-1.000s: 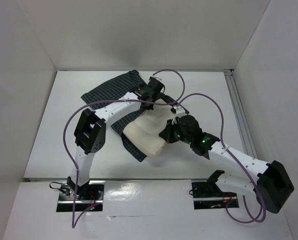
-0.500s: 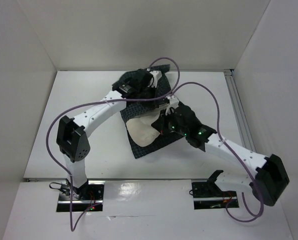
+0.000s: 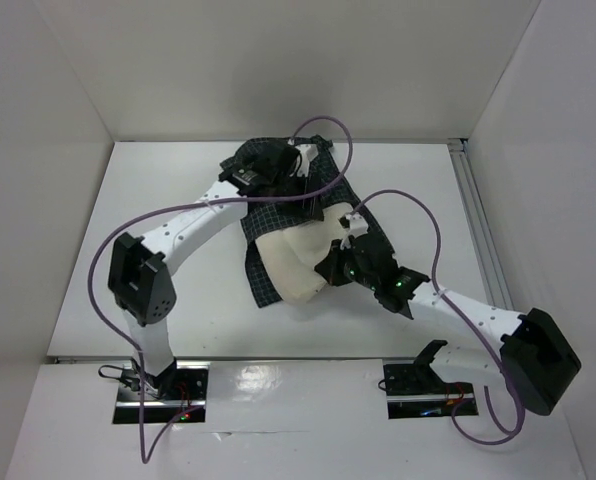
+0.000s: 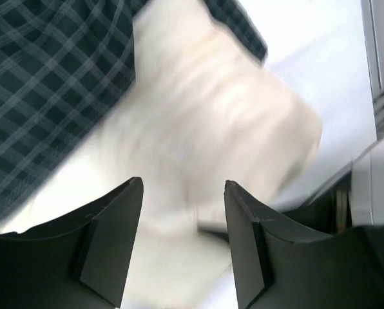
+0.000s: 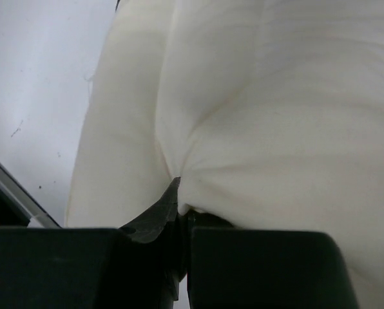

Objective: Put the pillow into the pillowcase

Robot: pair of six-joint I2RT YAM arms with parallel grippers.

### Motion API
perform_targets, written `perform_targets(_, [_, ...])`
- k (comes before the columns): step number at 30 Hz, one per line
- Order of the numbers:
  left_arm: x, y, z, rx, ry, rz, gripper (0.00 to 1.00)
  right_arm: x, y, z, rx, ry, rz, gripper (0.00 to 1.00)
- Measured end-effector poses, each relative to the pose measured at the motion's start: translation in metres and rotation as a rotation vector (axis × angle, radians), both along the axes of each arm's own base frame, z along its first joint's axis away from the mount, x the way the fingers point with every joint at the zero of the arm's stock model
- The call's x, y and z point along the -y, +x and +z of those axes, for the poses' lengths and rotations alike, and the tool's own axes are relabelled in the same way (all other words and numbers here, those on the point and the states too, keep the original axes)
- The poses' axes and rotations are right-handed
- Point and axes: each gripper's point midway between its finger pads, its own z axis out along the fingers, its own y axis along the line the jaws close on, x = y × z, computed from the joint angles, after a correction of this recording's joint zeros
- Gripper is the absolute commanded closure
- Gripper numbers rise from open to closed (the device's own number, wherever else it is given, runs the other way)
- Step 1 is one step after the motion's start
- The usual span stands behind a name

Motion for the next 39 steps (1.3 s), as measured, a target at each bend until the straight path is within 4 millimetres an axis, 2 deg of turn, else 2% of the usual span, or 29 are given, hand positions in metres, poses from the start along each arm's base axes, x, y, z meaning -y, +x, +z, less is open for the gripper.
perform_targets(2, [-0.015,-0.015,0.008,0.010,0.006,0.017,0.36,0.006,0.000,-0.005,-0.013,-0.013,-0.020,1.00])
perform_targets(3, [-0.026,-0.022,0.016,0.032,-0.003,0.037,0.43,0.006,0.001,-0.003,-0.006,-0.008,-0.022,1.00])
perform_targets(6, [-0.083,-0.042,0.043,0.119,-0.051,0.164,0.44,0.007,0.002,0.009,0.022,0.013,-0.031,1.00])
perform_targets(7, [-0.105,-0.047,0.049,0.161,-0.079,0.221,0.42,0.007,0.002,0.013,0.029,0.019,-0.031,1.00])
perform_targets(8, [-0.128,-0.055,0.049,0.185,-0.088,0.276,0.35,0.006,0.003,0.017,0.036,0.026,-0.029,1.00])
perform_targets(9, [-0.145,-0.061,0.042,0.193,-0.098,0.328,0.31,0.005,0.004,0.021,0.042,0.033,-0.028,1.00])
perform_targets(10, [-0.154,-0.068,0.034,0.201,-0.106,0.349,0.23,0.003,0.005,0.025,0.047,0.040,-0.026,1.00])
perform_targets(12, [-0.157,-0.081,0.003,0.164,-0.115,0.350,0.19,0.002,0.007,0.033,0.056,0.056,-0.024,1.00])
perform_targets(14, [-0.152,-0.092,-0.046,0.075,-0.108,0.336,0.19,-0.001,0.010,0.042,0.064,0.074,-0.021,1.00])
perform_targets(16, [-0.154,-0.110,-0.104,-0.065,-0.055,0.335,0.19,-0.004,0.013,0.049,0.070,0.084,-0.016,1.00])
perform_targets(18, [-0.159,-0.128,-0.144,-0.171,-0.017,0.347,0.19,-0.009,0.016,0.057,0.075,0.094,-0.009,1.00])
perform_targets(19, [-0.161,-0.134,-0.154,-0.201,-0.011,0.352,0.20,-0.011,0.017,0.061,0.078,0.100,-0.006,1.00])
perform_targets(21, [-0.159,-0.134,-0.158,-0.205,-0.031,0.364,0.20,-0.014,0.019,0.067,0.085,0.108,0.000,1.00])
perform_targets(26, [-0.140,-0.104,-0.130,-0.099,-0.178,0.346,0.23,-0.019,0.024,0.076,0.092,0.116,0.007,1.00])
perform_targets(29, [-0.131,-0.094,-0.132,-0.097,-0.212,0.337,0.34,-0.022,0.025,0.074,0.080,0.118,0.012,1.00])
perform_targets(31, [-0.129,-0.090,-0.144,-0.128,-0.206,0.340,0.70,-0.023,0.024,0.071,0.066,0.114,0.017,1.00])
perform_targets(33, [-0.130,-0.090,-0.159,-0.167,-0.192,0.350,1.00,-0.024,0.024,0.067,0.046,0.103,0.018,0.98])
perform_targets(34, [-0.132,-0.090,-0.164,-0.184,-0.187,0.360,1.00,-0.023,0.023,0.065,0.036,0.095,0.017,0.88])
perform_targets(35, [-0.133,-0.091,-0.167,-0.190,-0.187,0.367,1.00,-0.021,0.022,0.061,0.022,0.083,0.015,0.69])
perform_targets(36, [-0.135,-0.091,-0.167,-0.190,-0.194,0.376,1.00,-0.019,0.020,0.058,0.009,0.072,0.012,0.24])
perform_targets(37, [-0.137,-0.091,-0.166,-0.182,-0.201,0.382,1.00,-0.017,0.016,0.052,-0.010,0.052,0.017,0.17])
perform_targets(39, [-0.140,-0.094,-0.162,-0.163,-0.231,0.396,1.00,-0.012,0.006,0.039,-0.050,-0.005,0.040,0.10])
